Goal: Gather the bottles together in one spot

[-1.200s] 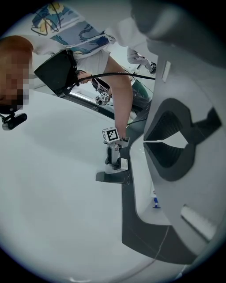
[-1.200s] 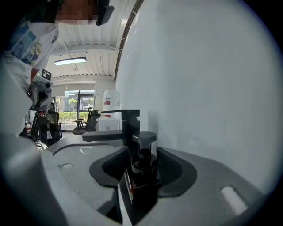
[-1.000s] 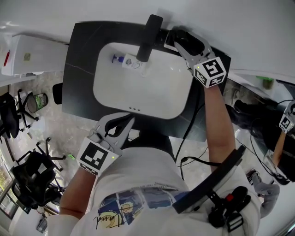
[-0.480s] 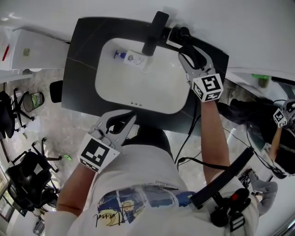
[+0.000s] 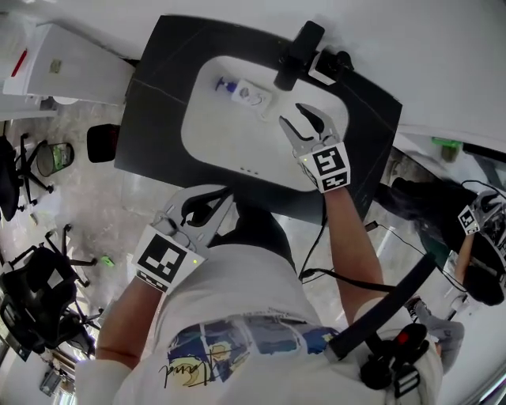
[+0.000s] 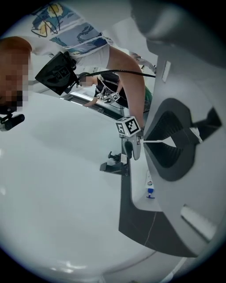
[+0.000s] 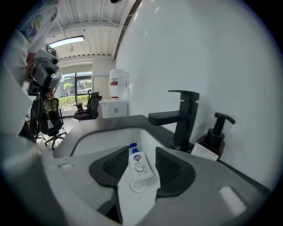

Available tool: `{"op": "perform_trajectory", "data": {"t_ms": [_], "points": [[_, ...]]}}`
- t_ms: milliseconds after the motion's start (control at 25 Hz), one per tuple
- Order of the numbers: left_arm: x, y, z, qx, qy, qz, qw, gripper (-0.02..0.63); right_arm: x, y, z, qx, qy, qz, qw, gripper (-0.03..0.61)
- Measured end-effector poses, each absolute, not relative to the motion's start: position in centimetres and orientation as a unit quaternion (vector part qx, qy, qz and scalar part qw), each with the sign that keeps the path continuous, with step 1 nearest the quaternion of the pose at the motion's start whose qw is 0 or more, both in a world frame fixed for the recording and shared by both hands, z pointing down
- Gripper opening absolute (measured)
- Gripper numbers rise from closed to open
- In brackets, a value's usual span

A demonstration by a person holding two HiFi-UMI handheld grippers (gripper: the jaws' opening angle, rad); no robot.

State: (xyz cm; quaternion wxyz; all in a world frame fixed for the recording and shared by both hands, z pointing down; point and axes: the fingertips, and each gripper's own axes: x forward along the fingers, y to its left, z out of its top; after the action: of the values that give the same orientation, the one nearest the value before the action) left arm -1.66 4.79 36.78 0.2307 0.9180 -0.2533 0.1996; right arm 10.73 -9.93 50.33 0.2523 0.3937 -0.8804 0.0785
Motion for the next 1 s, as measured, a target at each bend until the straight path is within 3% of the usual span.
{"op": "perform_trajectory", "data": {"t_ms": [480, 1000], "points": [[-8.1, 5.2, 37.4, 0.892, -0.317, 0.193, 0.259, 0.017, -0.5, -11.5, 57.3, 0.291, -0.89, 0.066, 0.344, 0.156], [-13.1, 4.8, 38.5, 0.855, -0.388, 0.194, 0.283, 0.017, -4.2, -17.9, 64.5, 0.274, -0.854, 0.04, 0.441, 0.156]]}}
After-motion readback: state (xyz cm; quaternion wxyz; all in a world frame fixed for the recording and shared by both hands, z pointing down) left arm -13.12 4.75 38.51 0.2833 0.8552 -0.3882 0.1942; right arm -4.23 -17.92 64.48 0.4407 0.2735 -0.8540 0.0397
